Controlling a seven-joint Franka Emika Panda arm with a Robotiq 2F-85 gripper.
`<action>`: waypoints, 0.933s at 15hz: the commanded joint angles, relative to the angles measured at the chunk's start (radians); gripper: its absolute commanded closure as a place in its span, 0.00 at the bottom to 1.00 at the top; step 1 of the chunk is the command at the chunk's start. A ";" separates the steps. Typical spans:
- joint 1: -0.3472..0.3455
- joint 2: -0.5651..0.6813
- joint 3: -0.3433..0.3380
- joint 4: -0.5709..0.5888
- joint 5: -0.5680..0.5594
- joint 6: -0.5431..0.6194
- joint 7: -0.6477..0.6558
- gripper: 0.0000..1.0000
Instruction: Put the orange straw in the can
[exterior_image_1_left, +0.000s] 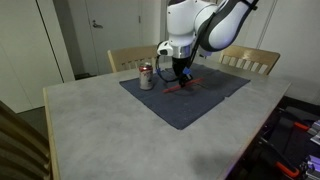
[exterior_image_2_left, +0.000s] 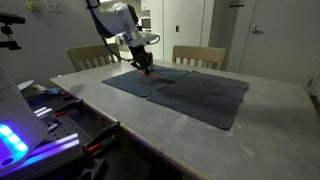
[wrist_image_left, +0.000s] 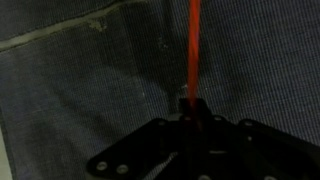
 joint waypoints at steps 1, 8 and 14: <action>-0.004 -0.040 0.009 -0.023 -0.096 0.011 0.016 0.98; -0.082 -0.016 0.056 -0.015 -0.120 0.180 -0.086 0.98; -0.114 -0.013 0.116 -0.050 0.030 0.226 -0.151 0.98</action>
